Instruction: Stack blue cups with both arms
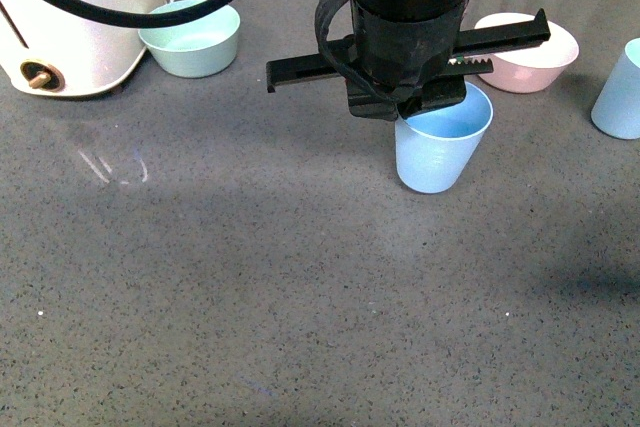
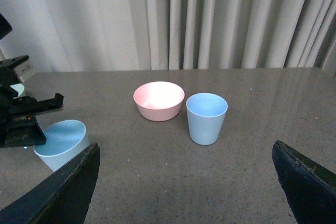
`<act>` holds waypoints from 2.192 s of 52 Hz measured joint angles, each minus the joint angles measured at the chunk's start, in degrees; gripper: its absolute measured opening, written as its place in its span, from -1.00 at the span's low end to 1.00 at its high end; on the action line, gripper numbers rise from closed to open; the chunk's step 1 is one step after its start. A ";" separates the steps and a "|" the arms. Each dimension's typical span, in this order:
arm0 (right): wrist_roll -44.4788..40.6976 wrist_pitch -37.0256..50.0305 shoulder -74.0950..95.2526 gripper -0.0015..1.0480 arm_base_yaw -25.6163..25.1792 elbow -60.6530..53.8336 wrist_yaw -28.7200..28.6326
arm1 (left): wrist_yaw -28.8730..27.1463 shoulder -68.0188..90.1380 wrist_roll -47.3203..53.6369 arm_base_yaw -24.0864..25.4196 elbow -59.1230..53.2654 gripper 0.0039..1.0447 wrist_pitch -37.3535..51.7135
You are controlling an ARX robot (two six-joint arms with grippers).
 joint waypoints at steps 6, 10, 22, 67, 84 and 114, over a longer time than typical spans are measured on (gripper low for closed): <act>0.00 0.00 0.00 0.83 0.00 0.00 0.00 | -0.04 0.02 0.70 -0.35 -0.55 -0.97 0.59; 0.00 0.00 0.00 0.83 0.00 0.00 0.00 | -0.02 0.13 0.94 -0.50 -0.85 -0.97 0.83; 0.00 0.00 0.00 0.83 0.00 0.00 0.00 | -0.31 0.22 1.53 -0.55 -1.51 -0.97 1.46; 0.00 0.00 0.00 0.83 0.00 0.00 0.00 | -1.25 -17.75 6.99 5.44 -15.65 0.84 14.25; 0.00 0.00 0.00 0.83 0.00 0.00 0.00 | -15.28 -30.86 28.26 15.30 -44.74 0.34 62.80; 0.00 0.00 0.00 0.83 0.00 0.00 0.00 | -2.34 -60.46 40.22 31.10 -82.09 -0.97 81.31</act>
